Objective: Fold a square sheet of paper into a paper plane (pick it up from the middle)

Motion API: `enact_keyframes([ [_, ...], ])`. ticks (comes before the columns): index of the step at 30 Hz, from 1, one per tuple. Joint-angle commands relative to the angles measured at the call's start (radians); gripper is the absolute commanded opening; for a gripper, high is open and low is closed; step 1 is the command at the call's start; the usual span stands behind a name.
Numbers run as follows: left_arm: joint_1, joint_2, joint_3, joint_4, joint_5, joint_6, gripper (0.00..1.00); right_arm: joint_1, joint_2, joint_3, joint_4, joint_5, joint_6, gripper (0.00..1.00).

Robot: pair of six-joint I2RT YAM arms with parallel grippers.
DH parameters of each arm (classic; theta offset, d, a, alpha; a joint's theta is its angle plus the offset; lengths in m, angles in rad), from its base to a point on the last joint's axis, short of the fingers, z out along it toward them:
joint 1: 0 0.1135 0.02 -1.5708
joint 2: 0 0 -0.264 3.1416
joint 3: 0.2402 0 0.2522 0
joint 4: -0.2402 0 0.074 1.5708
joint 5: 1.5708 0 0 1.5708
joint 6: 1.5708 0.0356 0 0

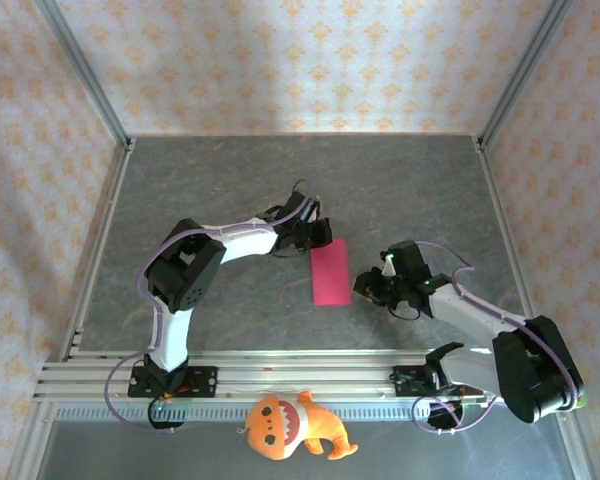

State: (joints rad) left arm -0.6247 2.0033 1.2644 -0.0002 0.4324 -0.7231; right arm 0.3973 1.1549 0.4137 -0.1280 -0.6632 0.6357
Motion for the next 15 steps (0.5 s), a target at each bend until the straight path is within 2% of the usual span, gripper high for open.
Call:
enact_keyframes([
  [1,0.014,-0.008,-0.036,0.017,-0.013,0.025,0.0,-0.003,0.001,-0.022,0.037,-0.03,0.02,0.25],
  [9,0.033,0.028,-0.083,0.054,0.01,0.031,0.0,0.007,0.011,-0.034,0.057,-0.054,0.047,0.28],
  [15,0.034,0.025,-0.139,0.081,0.008,0.031,0.0,0.033,0.022,-0.027,0.064,-0.068,0.065,0.35],
])
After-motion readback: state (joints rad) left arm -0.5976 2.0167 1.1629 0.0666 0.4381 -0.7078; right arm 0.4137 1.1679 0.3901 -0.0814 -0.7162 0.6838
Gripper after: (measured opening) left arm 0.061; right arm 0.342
